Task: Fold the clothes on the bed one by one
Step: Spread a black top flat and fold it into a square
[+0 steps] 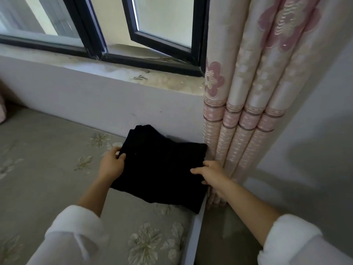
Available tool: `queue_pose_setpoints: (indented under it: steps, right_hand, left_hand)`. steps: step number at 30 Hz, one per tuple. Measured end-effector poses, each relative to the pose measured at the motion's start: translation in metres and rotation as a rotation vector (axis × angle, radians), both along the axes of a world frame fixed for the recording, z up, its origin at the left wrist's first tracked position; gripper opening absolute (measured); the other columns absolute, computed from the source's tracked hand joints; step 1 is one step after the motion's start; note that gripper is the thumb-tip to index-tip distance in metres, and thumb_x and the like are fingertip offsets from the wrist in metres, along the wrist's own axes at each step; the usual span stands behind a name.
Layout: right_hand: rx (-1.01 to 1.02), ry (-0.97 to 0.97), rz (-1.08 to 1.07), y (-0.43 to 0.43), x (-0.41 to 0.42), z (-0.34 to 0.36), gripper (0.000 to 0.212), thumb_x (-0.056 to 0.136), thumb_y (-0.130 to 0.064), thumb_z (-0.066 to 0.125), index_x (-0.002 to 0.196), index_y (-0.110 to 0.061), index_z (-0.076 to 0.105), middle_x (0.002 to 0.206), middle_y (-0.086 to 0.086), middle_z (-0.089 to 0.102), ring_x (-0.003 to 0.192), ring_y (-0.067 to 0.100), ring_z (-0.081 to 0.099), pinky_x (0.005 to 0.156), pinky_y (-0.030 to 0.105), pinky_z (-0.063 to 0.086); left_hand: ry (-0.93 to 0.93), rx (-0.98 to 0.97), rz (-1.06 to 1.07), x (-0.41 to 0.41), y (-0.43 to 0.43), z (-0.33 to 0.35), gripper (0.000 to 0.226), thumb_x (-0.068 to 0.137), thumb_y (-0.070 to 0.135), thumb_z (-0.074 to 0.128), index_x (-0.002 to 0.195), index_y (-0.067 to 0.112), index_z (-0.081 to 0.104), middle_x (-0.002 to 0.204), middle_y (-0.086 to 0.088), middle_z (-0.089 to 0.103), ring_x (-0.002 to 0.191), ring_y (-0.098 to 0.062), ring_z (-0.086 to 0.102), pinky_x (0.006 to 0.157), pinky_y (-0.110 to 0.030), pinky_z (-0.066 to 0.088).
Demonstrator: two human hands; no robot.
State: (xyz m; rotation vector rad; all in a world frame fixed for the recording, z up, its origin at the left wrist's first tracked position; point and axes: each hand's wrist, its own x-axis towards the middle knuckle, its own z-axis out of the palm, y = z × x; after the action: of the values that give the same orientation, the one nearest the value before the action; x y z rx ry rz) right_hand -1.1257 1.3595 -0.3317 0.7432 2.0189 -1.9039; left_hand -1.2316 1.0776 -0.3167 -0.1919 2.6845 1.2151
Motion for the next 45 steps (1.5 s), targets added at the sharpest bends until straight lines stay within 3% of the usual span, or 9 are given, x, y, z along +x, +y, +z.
queue_pose_setpoints:
  steps: [3,8,14,19,22,26,35,39,45]
  right_hand:
    - [0.023,-0.016,-0.095,-0.007,-0.049,-0.014,0.066,0.082,-0.021,0.072,0.140,-0.008,0.043,0.131,0.008,0.057,0.103,0.018,0.061,0.066,0.021,0.050]
    - [-0.017,-0.091,-0.249,-0.015,-0.100,-0.046,0.017,0.084,-0.012,0.069,0.096,-0.019,0.060,0.086,-0.004,0.070,0.067,0.006,0.067,0.048,0.017,0.048]
    - [0.179,-0.292,-0.227,-0.021,-0.105,-0.089,0.049,0.085,-0.014,0.067,0.129,-0.010,0.043,0.104,0.001,0.060,0.089,0.016,0.061,0.076,0.032,0.053]
    - [0.948,0.016,0.224,-0.032,-0.113,-0.100,0.082,0.087,-0.046,0.058,0.151,-0.024,0.012,0.153,0.001,0.019,0.140,0.021,0.018,0.112,0.040,0.021]
    - [0.875,0.155,0.599,-0.042,-0.124,-0.112,0.083,0.086,-0.066,0.043,0.147,-0.046,-0.010,0.155,-0.016,-0.017,0.144,0.009,-0.018,0.114,0.035,-0.001]
    - [0.858,-0.054,0.994,-0.039,-0.117,-0.145,0.086,0.087,-0.072,0.035,0.145,-0.042,-0.022,0.151,-0.006,-0.033,0.143,0.015,-0.026,0.113,0.031,-0.009]
    - [0.942,-0.135,1.017,-0.046,-0.122,-0.143,0.085,0.091,-0.063,0.037,0.150,-0.031,-0.014,0.159,0.004,-0.018,0.147,0.020,-0.014,0.118,0.035,0.000]
    - [0.836,-0.116,0.892,-0.042,-0.106,-0.119,0.079,0.093,-0.051,0.047,0.153,-0.020,0.006,0.161,0.006,0.007,0.147,0.021,0.010,0.118,0.033,0.016]
    - [0.802,0.022,0.777,-0.037,-0.065,-0.080,0.067,0.094,-0.045,0.051,0.149,-0.018,0.024,0.144,0.002,0.044,0.126,0.017,0.047,0.101,0.028,0.041]
  left_hand:
    - [0.008,-0.041,-0.020,-0.057,0.002,-0.013,0.027,0.101,0.015,0.043,0.124,0.008,0.053,0.099,-0.018,0.064,0.079,-0.033,0.060,0.065,-0.039,0.044]
    - [-0.011,-0.037,-0.066,-0.140,0.003,-0.039,0.029,0.101,0.013,0.043,0.126,0.005,0.054,0.100,-0.019,0.065,0.080,-0.033,0.059,0.061,-0.037,0.041]
    - [-0.092,-0.320,-0.067,-0.146,0.019,-0.091,0.044,0.092,0.003,0.045,0.136,0.006,0.046,0.130,-0.027,0.051,0.118,-0.043,0.049,0.094,-0.047,0.039]
    - [0.268,-0.553,-0.268,-0.134,0.031,-0.112,0.049,0.099,0.023,0.042,0.147,0.023,0.032,0.158,-0.010,0.021,0.147,-0.027,0.011,0.112,-0.057,0.007]
    - [0.146,-0.620,-0.375,-0.119,0.032,-0.136,0.058,0.097,0.054,0.021,0.151,0.031,0.019,0.161,-0.007,0.009,0.148,-0.025,-0.002,0.115,-0.054,-0.001]
    - [0.040,-0.670,-0.354,-0.106,0.015,-0.176,0.072,0.087,0.064,0.000,0.152,0.034,0.002,0.161,-0.006,0.005,0.148,-0.023,-0.004,0.117,-0.049,0.003]
    - [-0.127,-0.730,-0.375,-0.116,0.027,-0.178,0.064,0.097,0.056,0.009,0.150,0.029,-0.015,0.161,-0.006,-0.010,0.147,-0.023,-0.015,0.117,-0.046,-0.006]
    - [-0.202,-0.723,-0.336,-0.103,0.051,-0.147,0.061,0.102,0.044,0.017,0.152,0.020,-0.007,0.161,-0.011,-0.006,0.147,-0.027,-0.010,0.117,-0.048,-0.006]
    - [-0.162,-0.430,-0.153,-0.016,0.064,-0.101,0.058,0.101,0.041,0.028,0.153,0.022,0.013,0.161,-0.006,0.004,0.148,-0.023,-0.001,0.118,-0.045,0.000]
